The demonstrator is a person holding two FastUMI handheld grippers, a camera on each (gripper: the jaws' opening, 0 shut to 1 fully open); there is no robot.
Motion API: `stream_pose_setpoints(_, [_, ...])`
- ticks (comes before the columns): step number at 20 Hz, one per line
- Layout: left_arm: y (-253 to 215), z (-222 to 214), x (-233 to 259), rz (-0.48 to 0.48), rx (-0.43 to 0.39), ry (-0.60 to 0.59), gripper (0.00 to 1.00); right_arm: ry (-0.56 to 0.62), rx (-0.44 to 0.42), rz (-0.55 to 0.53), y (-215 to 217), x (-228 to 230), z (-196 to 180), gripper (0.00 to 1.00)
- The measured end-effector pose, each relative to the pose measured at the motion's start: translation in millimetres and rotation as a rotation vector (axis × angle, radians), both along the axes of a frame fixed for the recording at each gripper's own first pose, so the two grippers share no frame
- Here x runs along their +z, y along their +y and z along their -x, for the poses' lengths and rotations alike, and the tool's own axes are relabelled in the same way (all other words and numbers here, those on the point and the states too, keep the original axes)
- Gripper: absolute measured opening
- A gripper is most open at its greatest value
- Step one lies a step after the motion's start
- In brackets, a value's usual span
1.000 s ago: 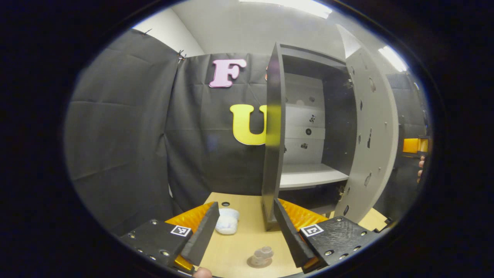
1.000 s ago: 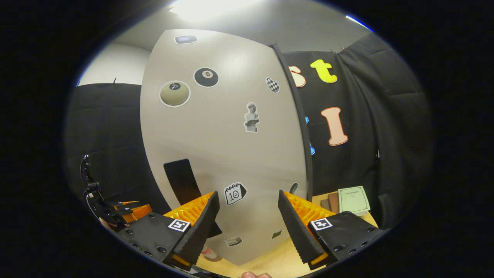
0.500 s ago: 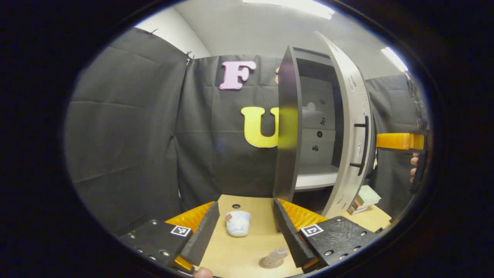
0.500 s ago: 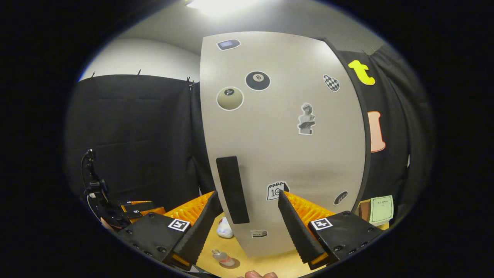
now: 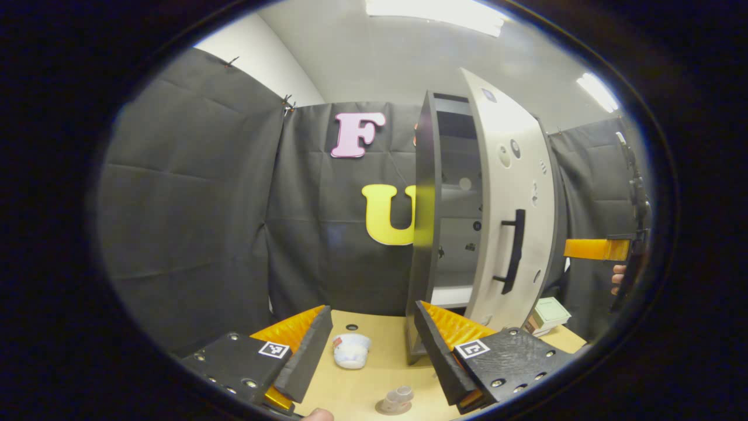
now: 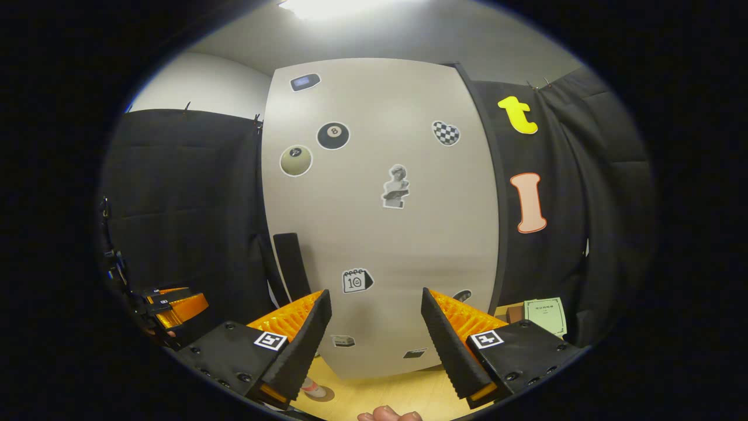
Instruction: Open the cabinet door with the right hand, grasp the bottle in the cabinet with the left hand and place it on the coaster, then close the cabinet door with the right hand.
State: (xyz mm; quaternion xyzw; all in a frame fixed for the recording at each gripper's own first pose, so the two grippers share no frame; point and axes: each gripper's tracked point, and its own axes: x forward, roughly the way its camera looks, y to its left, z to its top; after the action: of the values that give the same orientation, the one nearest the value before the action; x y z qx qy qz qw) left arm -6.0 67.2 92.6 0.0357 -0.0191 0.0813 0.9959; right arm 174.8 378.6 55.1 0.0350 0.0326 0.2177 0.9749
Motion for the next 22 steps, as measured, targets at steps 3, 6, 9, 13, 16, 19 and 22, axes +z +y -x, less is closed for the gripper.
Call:
stream_pose_setpoints(3, [-31,7,6,-0.036,-0.019,-0.005,0.85,0.001,-0.050,-0.004,-42,-1,0,0.98])
stream_pose_setpoints(6, [-61,13,5,-0.027,-0.018,-0.017,0.87,-0.010,-0.103,0.008,-87,-2,1,0.98])
stream_pose_setpoints(9, [-104,10,-11,0.036,-0.052,0.001,0.86,-0.008,-0.132,0.010,-126,-5,8,0.98])
stream_pose_setpoints(13, [-141,17,-16,0.057,-0.074,0.001,0.87,-0.015,-0.229,-0.016,-186,-11,18,0.98])
stream_pose_setpoints(16, [-161,21,-17,0.073,-0.069,-0.015,0.87,0.012,-0.271,0.007,-215,-27,25,0.98])
stream_pose_setpoints(19, [-178,19,-19,0.082,-0.071,-0.020,0.87,0.023,-0.260,0.032,-234,-41,36,0.98])
stream_pose_setpoints(22, [-188,29,-12,0.051,-0.033,-0.029,0.85,0.025,-0.260,0.054,-247,-51,43,0.98])
